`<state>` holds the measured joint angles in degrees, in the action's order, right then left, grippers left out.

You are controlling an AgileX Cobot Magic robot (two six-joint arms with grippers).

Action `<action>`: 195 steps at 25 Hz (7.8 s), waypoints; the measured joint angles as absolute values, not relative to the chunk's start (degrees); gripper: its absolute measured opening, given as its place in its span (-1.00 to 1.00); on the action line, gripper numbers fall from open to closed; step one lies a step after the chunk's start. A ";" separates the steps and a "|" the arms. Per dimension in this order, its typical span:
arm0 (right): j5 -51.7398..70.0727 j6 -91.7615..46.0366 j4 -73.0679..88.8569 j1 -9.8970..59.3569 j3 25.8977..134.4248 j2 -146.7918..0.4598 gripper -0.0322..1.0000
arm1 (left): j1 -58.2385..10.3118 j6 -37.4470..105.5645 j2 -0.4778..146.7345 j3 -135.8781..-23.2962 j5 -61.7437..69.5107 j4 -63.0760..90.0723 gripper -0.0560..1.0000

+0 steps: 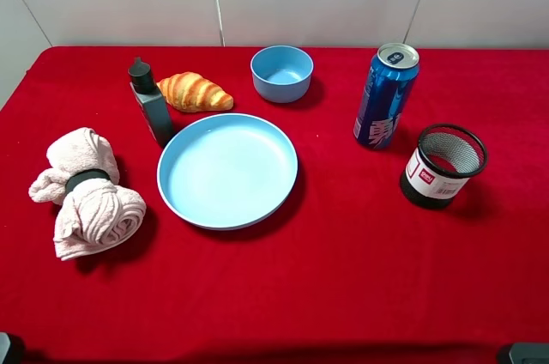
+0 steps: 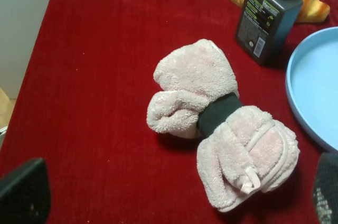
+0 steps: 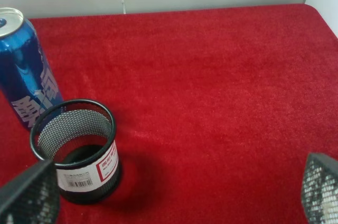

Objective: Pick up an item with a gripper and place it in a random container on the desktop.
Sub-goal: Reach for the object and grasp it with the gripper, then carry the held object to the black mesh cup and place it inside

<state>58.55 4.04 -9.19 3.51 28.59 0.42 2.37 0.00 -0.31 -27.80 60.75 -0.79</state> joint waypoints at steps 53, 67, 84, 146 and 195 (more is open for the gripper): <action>64.96 -4.58 -4.59 3.51 52.39 -44.08 0.40 | 2.37 0.00 -0.31 -27.80 60.75 -0.79 0.99; 69.00 -4.75 -7.71 11.96 65.12 -63.23 0.40 | 2.37 0.00 -0.31 -27.80 60.75 -0.79 0.99; 69.89 -7.58 -6.34 15.85 80.32 -84.09 0.40 | 2.37 0.00 -0.31 -27.80 60.75 -0.79 0.99; 62.08 -21.48 2.43 18.27 87.53 -114.91 0.40 | 2.37 0.00 -0.31 -27.80 60.75 -0.79 0.99; 68.81 -19.43 3.01 18.15 89.46 -113.68 0.03 | 2.37 0.00 -0.31 -27.80 60.75 -0.85 0.99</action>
